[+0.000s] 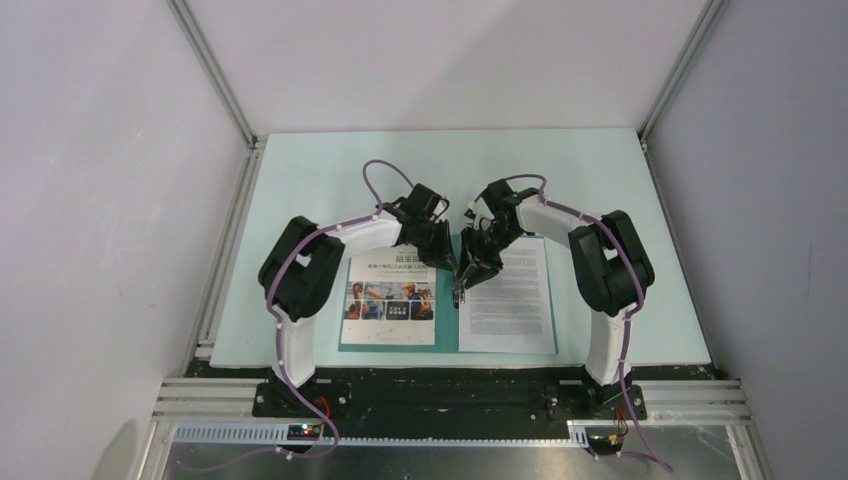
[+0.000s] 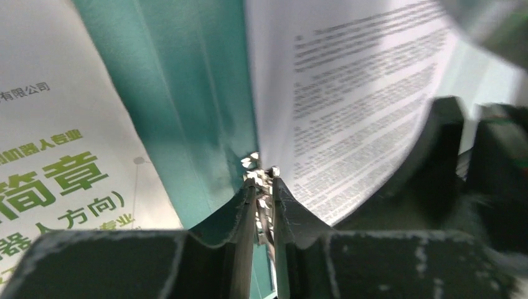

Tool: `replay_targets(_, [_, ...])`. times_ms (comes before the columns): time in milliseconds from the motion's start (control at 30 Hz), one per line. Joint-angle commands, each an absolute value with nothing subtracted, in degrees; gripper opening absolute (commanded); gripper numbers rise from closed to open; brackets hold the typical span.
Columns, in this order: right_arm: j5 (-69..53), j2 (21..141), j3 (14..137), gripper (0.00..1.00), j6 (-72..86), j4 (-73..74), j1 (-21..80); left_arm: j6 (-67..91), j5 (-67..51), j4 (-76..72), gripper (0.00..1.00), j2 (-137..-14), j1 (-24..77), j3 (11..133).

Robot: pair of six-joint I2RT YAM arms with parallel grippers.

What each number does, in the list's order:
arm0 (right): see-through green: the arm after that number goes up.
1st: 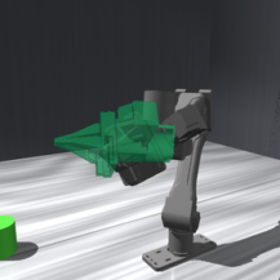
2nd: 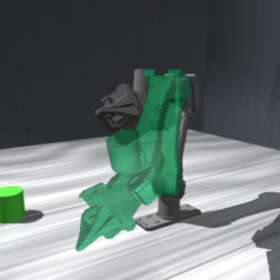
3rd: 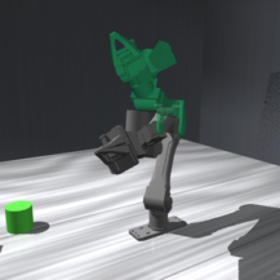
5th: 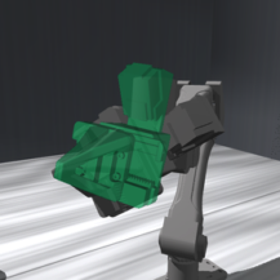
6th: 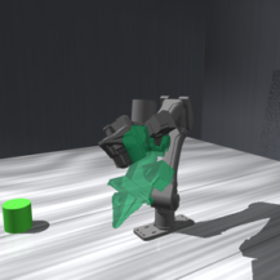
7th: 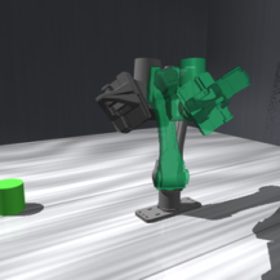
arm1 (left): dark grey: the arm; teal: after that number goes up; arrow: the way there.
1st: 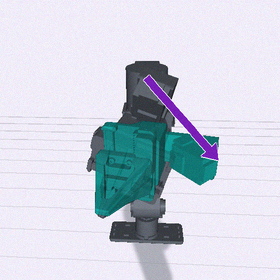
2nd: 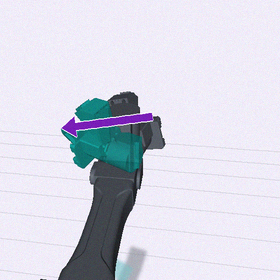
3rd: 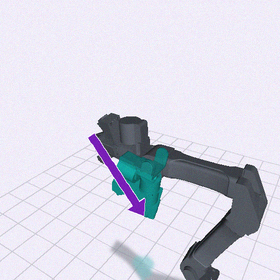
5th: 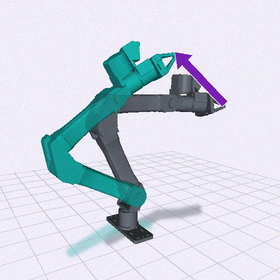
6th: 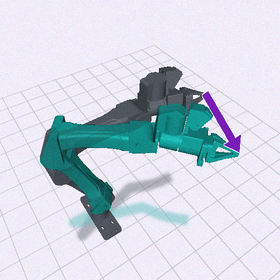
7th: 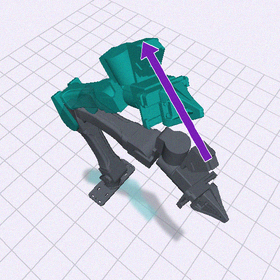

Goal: Put the files into the folder

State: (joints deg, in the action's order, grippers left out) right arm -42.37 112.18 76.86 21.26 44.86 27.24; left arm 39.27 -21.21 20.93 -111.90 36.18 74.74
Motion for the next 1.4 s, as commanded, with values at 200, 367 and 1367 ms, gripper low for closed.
replay_targets(200, [-42.6, 111.0, 78.5, 0.40, 21.0, 44.7, 26.8, 40.0, -20.6, 24.0, 0.21, -114.0, 36.1, 77.0])
replay_targets(367, [-42.7, 111.3, 78.5, 0.39, 21.2, 44.4, 27.0, 40.0, -21.2, 24.2, 0.21, -115.1, 36.1, 77.4])
replay_targets(1367, [-46.8, 114.0, 78.5, 0.35, 23.7, 42.8, 29.3, 41.5, -21.4, 24.7, 0.10, -117.9, 36.0, 77.8])
